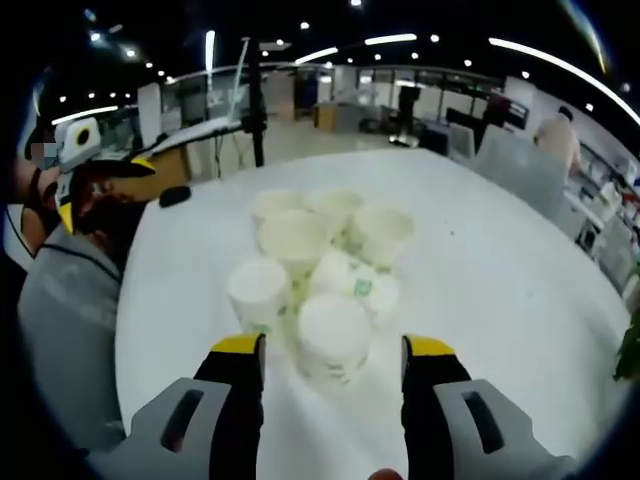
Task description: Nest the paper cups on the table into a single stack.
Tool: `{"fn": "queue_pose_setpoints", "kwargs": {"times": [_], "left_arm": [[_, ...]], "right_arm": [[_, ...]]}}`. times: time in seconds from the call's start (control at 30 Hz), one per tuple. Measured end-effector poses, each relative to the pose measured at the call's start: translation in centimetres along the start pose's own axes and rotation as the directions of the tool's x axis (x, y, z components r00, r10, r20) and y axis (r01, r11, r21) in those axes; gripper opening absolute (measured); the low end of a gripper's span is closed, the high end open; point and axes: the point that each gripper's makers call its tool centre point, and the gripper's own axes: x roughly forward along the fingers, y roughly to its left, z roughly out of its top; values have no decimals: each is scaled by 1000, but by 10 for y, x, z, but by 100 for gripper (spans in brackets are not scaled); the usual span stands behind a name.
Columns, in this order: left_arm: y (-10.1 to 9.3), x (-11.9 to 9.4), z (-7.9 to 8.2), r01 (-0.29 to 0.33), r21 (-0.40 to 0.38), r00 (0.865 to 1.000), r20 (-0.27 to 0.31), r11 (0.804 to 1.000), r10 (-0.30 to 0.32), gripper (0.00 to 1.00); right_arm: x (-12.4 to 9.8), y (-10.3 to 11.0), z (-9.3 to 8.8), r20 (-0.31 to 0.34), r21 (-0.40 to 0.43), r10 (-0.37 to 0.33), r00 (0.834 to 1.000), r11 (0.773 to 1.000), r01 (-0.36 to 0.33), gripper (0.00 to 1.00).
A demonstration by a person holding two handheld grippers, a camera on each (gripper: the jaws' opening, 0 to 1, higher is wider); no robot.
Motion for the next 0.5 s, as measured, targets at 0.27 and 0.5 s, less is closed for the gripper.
{"fn": "queue_pose_setpoints", "kwargs": {"times": [0.27,0.5], "left_arm": [[1,-2,1,-7,-2,1000,-1,1000,7,100],[0,-3,-2,-12,-9,1000,-7,1000,12,100]], "right_arm": [[14,-4,1,-24,3,16,1000,1000,-16,45],[21,-3,-2,-36,9,35,999,999,-34,43]]}}
